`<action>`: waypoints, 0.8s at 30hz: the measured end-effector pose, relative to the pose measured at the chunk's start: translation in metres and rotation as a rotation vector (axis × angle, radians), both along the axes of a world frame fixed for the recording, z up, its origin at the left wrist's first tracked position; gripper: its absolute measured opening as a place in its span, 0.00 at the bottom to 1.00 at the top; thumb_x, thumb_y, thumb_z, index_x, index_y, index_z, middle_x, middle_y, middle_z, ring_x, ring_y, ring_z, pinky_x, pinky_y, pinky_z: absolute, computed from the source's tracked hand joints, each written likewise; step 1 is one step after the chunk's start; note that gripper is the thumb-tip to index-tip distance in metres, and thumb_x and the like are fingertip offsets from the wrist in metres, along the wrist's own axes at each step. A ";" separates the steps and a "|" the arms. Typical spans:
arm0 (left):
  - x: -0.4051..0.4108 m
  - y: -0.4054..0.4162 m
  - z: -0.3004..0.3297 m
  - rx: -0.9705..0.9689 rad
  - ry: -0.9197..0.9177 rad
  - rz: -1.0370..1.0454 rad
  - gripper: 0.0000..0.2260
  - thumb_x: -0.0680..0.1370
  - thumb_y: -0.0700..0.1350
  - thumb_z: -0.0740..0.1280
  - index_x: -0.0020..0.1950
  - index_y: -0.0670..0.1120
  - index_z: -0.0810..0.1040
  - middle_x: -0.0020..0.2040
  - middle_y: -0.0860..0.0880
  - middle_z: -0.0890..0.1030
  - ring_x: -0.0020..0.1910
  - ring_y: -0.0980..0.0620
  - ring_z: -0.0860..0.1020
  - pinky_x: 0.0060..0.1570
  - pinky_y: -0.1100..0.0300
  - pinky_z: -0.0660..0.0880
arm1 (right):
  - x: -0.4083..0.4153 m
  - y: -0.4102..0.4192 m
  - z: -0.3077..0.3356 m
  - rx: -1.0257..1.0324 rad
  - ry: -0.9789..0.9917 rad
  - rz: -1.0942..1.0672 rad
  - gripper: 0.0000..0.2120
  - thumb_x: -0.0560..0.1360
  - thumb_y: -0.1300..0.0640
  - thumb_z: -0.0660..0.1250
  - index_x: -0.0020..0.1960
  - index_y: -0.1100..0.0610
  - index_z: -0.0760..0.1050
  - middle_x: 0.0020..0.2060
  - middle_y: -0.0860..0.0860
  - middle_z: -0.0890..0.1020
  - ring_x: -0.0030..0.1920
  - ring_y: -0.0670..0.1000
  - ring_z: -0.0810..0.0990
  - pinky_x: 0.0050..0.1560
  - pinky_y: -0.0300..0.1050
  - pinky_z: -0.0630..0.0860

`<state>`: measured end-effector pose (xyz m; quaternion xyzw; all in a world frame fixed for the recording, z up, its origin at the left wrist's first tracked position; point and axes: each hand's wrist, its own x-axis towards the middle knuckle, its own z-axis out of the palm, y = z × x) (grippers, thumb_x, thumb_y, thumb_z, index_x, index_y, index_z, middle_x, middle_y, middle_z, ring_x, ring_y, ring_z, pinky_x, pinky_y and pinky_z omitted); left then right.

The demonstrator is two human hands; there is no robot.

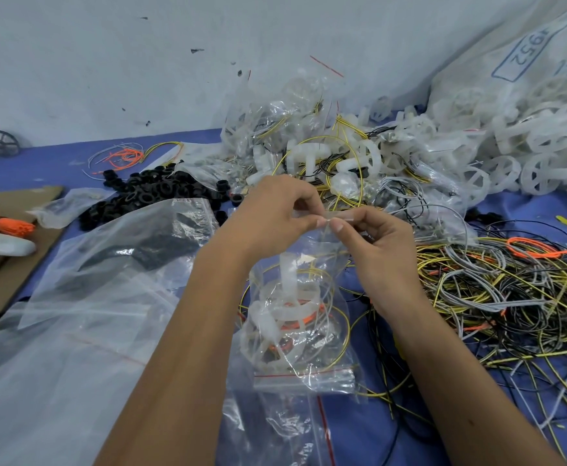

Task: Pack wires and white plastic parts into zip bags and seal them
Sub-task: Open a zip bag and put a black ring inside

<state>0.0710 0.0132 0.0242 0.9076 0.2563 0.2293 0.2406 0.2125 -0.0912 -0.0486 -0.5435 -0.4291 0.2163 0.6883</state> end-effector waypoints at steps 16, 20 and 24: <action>-0.007 0.008 -0.004 0.017 0.019 0.037 0.01 0.76 0.42 0.76 0.45 0.46 0.86 0.43 0.53 0.85 0.46 0.54 0.82 0.55 0.50 0.78 | 0.001 0.004 -0.006 0.004 -0.008 0.012 0.04 0.77 0.61 0.74 0.45 0.53 0.85 0.39 0.52 0.85 0.38 0.45 0.81 0.42 0.43 0.79; -0.011 0.009 -0.004 0.009 0.031 0.044 0.01 0.77 0.42 0.76 0.46 0.44 0.85 0.45 0.51 0.85 0.48 0.52 0.82 0.57 0.49 0.77 | 0.001 0.005 -0.007 -0.010 -0.046 0.012 0.05 0.77 0.59 0.73 0.44 0.50 0.84 0.37 0.46 0.84 0.38 0.43 0.80 0.41 0.43 0.78; -0.008 0.004 -0.003 0.041 0.030 0.008 0.04 0.77 0.41 0.75 0.43 0.47 0.83 0.43 0.53 0.84 0.48 0.54 0.80 0.56 0.53 0.76 | 0.002 0.004 -0.007 -0.020 -0.092 0.002 0.03 0.77 0.57 0.74 0.45 0.50 0.84 0.38 0.49 0.85 0.39 0.51 0.82 0.41 0.53 0.80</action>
